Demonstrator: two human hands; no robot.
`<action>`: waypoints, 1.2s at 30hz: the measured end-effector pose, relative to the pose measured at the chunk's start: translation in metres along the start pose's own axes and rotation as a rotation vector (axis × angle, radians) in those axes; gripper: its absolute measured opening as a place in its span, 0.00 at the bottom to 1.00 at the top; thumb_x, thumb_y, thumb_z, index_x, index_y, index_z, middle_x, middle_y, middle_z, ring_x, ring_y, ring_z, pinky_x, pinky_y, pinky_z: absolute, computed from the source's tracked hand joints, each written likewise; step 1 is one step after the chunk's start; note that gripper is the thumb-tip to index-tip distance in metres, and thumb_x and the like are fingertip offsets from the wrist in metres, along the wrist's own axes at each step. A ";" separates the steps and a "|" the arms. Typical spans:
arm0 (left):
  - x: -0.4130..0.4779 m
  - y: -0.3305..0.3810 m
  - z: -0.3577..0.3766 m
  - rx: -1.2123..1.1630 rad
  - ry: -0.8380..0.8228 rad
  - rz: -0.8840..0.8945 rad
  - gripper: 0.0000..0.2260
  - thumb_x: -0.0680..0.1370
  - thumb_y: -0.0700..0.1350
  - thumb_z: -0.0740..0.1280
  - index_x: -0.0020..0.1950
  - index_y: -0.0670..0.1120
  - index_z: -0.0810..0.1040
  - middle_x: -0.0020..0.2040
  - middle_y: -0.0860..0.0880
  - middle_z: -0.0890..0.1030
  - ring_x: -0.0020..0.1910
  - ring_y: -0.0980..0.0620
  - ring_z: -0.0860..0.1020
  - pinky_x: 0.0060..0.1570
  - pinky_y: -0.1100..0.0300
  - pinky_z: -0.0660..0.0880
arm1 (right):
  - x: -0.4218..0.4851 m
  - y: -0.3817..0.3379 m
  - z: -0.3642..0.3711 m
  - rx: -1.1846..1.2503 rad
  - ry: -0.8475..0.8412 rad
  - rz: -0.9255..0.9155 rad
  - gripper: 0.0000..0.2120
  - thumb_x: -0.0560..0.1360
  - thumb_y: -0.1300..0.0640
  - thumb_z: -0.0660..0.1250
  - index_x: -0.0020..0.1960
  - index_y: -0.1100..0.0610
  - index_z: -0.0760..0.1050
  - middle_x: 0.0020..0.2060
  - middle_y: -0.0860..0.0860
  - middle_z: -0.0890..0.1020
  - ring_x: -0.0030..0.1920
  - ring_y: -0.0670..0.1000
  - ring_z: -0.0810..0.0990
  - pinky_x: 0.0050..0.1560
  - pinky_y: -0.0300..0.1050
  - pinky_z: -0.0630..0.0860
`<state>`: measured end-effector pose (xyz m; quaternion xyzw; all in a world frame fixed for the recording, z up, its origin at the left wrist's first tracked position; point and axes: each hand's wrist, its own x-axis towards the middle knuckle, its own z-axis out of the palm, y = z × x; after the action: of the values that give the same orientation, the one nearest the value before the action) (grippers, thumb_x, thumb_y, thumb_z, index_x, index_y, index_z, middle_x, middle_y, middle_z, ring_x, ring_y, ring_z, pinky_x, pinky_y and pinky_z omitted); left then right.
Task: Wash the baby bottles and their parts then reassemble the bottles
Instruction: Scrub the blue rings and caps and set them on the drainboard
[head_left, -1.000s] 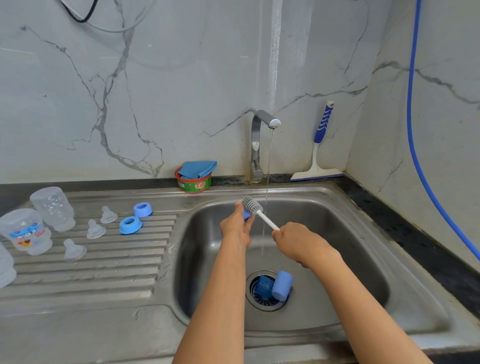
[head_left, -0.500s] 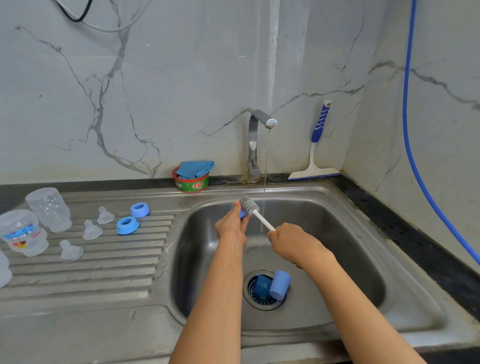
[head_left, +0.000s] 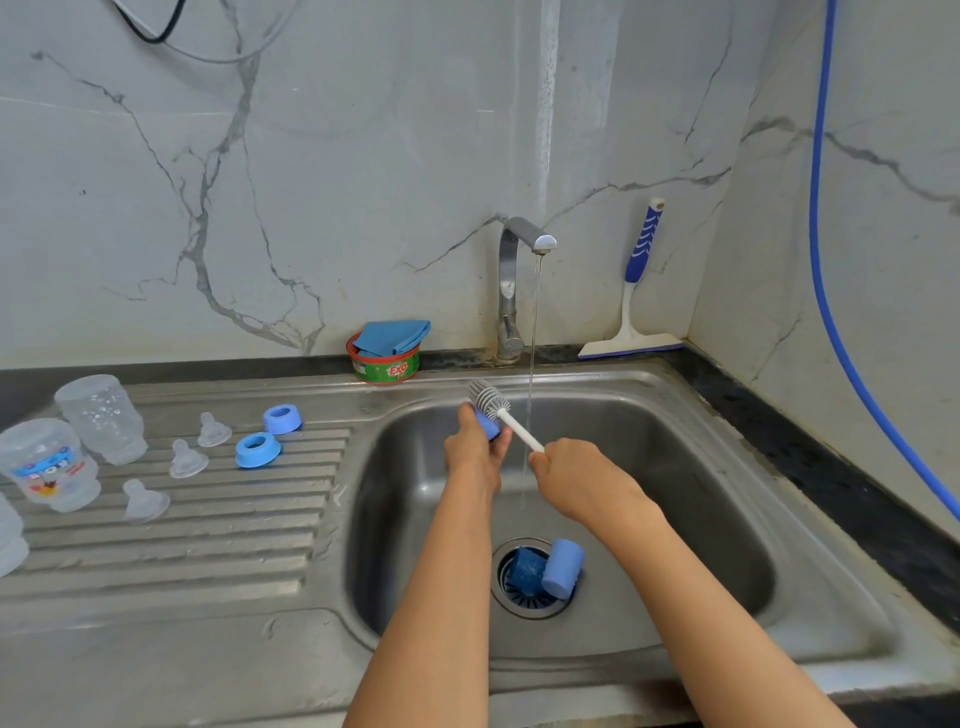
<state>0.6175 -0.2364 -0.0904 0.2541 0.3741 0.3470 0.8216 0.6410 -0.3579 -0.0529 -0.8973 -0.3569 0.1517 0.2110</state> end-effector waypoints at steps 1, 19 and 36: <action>0.002 0.001 -0.002 -0.046 0.012 -0.001 0.16 0.79 0.47 0.65 0.61 0.36 0.75 0.54 0.39 0.79 0.46 0.48 0.81 0.44 0.61 0.81 | -0.002 0.000 -0.001 -0.018 -0.027 -0.005 0.12 0.82 0.54 0.52 0.46 0.59 0.70 0.38 0.52 0.72 0.33 0.49 0.69 0.32 0.41 0.66; -0.005 0.004 0.002 0.002 -0.182 -0.068 0.07 0.78 0.41 0.67 0.50 0.37 0.75 0.47 0.39 0.80 0.43 0.48 0.79 0.49 0.56 0.79 | 0.002 0.015 -0.013 0.098 0.020 0.047 0.15 0.82 0.54 0.51 0.54 0.62 0.73 0.34 0.51 0.69 0.30 0.50 0.69 0.27 0.40 0.63; -0.008 -0.014 0.007 0.003 -0.180 -0.165 0.12 0.80 0.45 0.66 0.53 0.36 0.74 0.49 0.36 0.78 0.46 0.43 0.80 0.52 0.52 0.77 | 0.015 0.036 -0.008 0.147 0.087 0.228 0.17 0.82 0.54 0.53 0.61 0.63 0.72 0.55 0.59 0.77 0.53 0.59 0.78 0.50 0.47 0.74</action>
<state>0.6241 -0.2528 -0.0925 0.2539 0.3192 0.2534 0.8772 0.6755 -0.3734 -0.0654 -0.9199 -0.2311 0.1614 0.2726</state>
